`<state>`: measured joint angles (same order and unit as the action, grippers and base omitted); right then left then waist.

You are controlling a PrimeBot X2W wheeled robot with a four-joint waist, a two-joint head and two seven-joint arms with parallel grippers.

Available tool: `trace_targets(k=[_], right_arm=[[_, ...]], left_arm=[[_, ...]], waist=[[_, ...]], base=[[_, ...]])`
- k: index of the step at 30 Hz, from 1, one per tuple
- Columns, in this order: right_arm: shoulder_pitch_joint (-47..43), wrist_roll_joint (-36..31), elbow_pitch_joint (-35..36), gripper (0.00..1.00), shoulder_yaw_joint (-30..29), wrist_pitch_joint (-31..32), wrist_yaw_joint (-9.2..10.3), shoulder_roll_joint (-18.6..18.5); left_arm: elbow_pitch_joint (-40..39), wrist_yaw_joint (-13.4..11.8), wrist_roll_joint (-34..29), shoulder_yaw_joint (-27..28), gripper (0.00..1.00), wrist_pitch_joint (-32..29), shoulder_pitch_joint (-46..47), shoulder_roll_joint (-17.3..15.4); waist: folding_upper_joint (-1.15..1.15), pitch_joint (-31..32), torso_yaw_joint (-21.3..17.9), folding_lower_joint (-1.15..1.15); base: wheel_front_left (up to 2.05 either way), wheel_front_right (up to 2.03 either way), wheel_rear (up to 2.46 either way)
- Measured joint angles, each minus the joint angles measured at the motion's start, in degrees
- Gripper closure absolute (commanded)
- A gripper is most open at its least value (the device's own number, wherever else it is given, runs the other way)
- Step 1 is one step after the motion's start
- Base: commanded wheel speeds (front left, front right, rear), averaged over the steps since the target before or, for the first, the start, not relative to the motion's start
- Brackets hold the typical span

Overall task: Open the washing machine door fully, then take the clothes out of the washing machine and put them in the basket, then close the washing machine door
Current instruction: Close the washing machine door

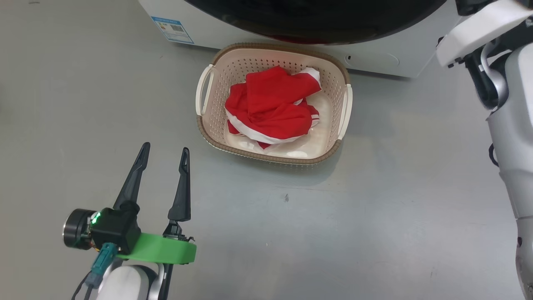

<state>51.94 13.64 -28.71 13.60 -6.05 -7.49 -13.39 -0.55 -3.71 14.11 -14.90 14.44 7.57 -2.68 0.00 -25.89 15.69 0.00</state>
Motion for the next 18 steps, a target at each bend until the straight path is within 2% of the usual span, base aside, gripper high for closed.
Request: trace_targets(k=[12,18], right_arm=[[7.5,0.5,-3.4,1.00,-1.5,0.0,-0.13,-1.2],[8.2,0.7,-5.7,1.00,-1.6,-1.1,-0.68,-0.9]], left_arm=[[-0.4,0.0,0.0,-0.3,0.00,0.0,1.9,0.2],[-0.3,0.0,0.0,-0.3,0.00,0.0,2.5,0.3]], waist=[[0.00,-3.2,1.4,0.00],[0.00,-3.6,1.7,0.00]], base=[[0.00,0.00,0.00],[0.00,0.00,0.00]])
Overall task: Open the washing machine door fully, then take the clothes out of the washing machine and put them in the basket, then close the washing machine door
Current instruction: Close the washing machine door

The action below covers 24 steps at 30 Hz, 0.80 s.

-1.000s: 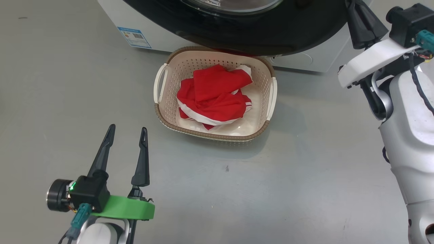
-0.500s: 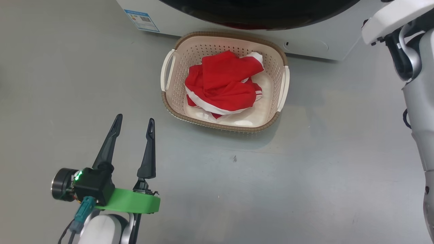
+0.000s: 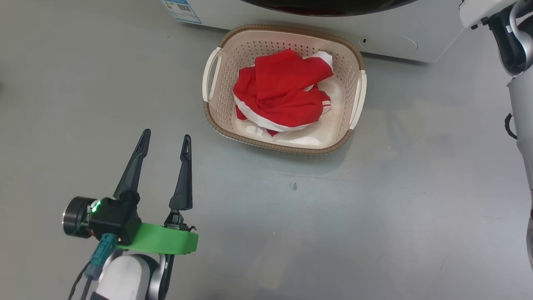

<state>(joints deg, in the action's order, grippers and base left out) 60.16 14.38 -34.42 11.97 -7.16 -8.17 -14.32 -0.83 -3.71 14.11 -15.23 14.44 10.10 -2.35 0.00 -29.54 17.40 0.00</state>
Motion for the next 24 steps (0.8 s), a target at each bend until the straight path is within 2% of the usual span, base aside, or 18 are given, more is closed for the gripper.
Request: trace_targets(k=[13,24], right_arm=[[-0.3,2.4,-3.7,1.00,1.1,-4.4,0.67,2.4],[-9.1,4.3,-3.3,1.00,6.3,-6.8,0.67,5.4]], left_arm=[[0.8,0.0,0.0,0.3,0.00,0.0,0.7,0.1],[1.9,0.0,0.0,1.4,0.00,0.0,0.7,0.1]], waist=[[0.00,1.2,-0.8,0.00],[0.00,4.4,-3.0,0.00]], base=[[0.00,0.00,0.00],[0.00,0.00,0.00]])
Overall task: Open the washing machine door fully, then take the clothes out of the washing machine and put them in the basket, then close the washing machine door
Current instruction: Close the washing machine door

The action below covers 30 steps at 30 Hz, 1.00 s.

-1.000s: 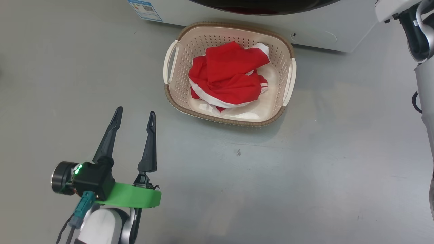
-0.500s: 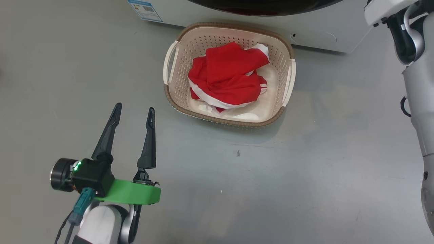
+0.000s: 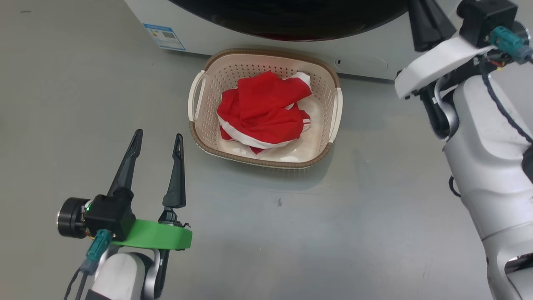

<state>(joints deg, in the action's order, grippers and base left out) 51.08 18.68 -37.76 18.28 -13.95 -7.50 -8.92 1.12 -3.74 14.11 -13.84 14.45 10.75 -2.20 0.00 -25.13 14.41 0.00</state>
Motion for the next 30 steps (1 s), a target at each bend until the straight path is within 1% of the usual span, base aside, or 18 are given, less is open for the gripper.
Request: trace_targets(k=[3,4,5,6,7,8,9,12,21,22,30], right_arm=[[-2.9,0.7,0.4,1.00,0.7,-0.1,0.00,0.4],[-4.0,1.1,0.6,0.85,1.0,-0.1,0.01,0.6],[-5.0,1.1,0.7,0.67,1.1,-0.1,0.00,0.6],[-6.0,1.1,0.8,0.55,1.0,-0.1,0.00,0.7],[-7.0,1.4,0.9,0.36,0.9,-0.3,0.00,0.8],[-8.0,1.6,1.1,0.20,0.8,-0.5,0.00,0.9],[-9.0,1.8,1.2,0.00,0.5,-0.5,0.00,1.0],[-11.9,2.0,1.7,0.00,-0.1,-0.5,0.00,1.2],[-19.2,2.2,8.3,0.00,-2.9,-0.5,0.16,2.1],[-20.3,2.2,8.7,0.00,-3.2,-0.5,0.41,2.3],[-29.8,2.5,11.2,0.00,-5.5,-0.5,2.16,3.5]], left_arm=[[0.4,0.0,0.0,0.3,0.00,0.0,-0.1,0.0],[0.5,0.0,0.0,0.3,0.00,0.0,-0.2,0.0],[0.7,0.0,0.0,0.4,0.00,0.0,-0.2,0.0],[1.0,0.0,0.0,0.4,0.00,0.0,-0.2,0.0],[1.4,0.0,0.0,0.5,0.00,0.0,-0.3,0.0],[1.7,0.0,0.0,0.5,0.00,0.0,-0.4,0.0],[1.9,0.0,0.0,0.5,0.00,0.0,-0.5,0.0],[2.4,0.0,0.0,0.6,0.00,0.0,-1.3,0.0],[4.7,0.2,0.0,1.1,0.00,0.0,-4.2,-0.4],[5.1,0.5,0.0,1.1,0.00,0.0,-4.5,-0.5],[7.5,0.8,0.9,1.1,0.00,0.0,-7.7,-0.8]], waist=[[0.00,1.1,-0.8,0.00],[0.00,1.5,-1.1,0.00],[0.00,1.9,-1.4,0.00],[0.00,2.3,-1.6,0.00],[0.00,2.7,-1.9,0.00],[0.00,3.1,-2.2,0.00],[0.00,3.6,-2.5,0.00],[0.00,4.9,-3.3,0.00],[0.00,9.0,-6.0,0.00],[0.00,9.5,-6.3,0.00],[0.00,13.5,-8.8,0.00]], base=[[0.00,0.00,0.00],[0.00,0.00,0.00],[0.00,0.00,0.00],[0.00,0.00,0.00],[0.00,0.00,0.00],[0.00,0.00,0.00],[0.00,0.00,0.00],[0.00,0.00,0.00],[0.00,0.00,0.00],[0.00,0.00,0.00],[0.00,0.00,0.00]])
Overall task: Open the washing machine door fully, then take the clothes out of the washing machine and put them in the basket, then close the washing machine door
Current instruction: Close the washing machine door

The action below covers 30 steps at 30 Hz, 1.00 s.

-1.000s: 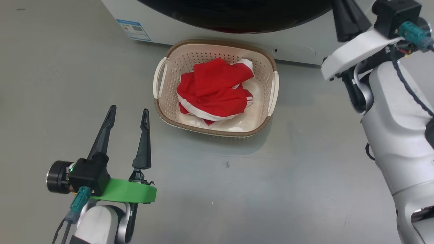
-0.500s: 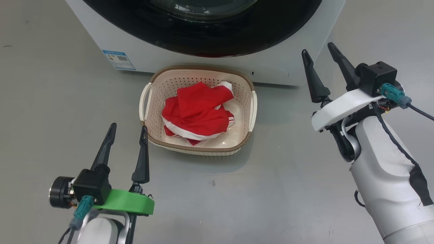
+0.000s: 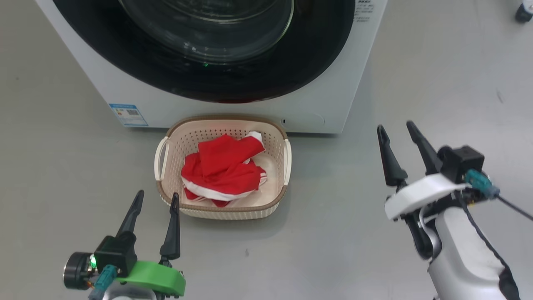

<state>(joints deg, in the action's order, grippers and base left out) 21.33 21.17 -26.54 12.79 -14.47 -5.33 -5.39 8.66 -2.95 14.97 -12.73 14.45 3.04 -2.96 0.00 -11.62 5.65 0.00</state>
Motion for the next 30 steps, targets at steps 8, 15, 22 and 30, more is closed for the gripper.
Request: trace_targets(k=[8,15,22,30], right_arm=[[-8.7,0.3,2.1,0.00,-1.4,0.0,1.45,0.4],[-13.4,-0.3,4.1,0.00,-1.1,0.0,1.59,0.9],[-16.6,-0.8,6.0,0.00,-0.9,0.0,2.05,1.1],[-20.1,-2.2,8.1,0.00,-0.5,0.0,3.46,1.3]], left_arm=[[1.1,0.3,0.4,-0.2,0.00,0.0,-3.3,0.0],[1.5,0.3,0.8,-0.3,0.00,-0.3,-5.5,-0.1],[1.4,0.3,1.2,-0.5,0.00,-0.8,-6.9,-0.2],[0.7,0.3,1.2,-0.8,0.00,-1.3,-7.9,-0.3]], waist=[[0.00,4.3,-2.0,0.00],[0.00,7.6,-3.3,0.00],[0.00,9.7,-4.1,0.00],[0.00,11.0,-4.3,0.00]], base=[[0.00,0.00,0.00],[0.00,0.00,0.00],[0.00,0.00,0.00],[0.00,0.00,0.00]])
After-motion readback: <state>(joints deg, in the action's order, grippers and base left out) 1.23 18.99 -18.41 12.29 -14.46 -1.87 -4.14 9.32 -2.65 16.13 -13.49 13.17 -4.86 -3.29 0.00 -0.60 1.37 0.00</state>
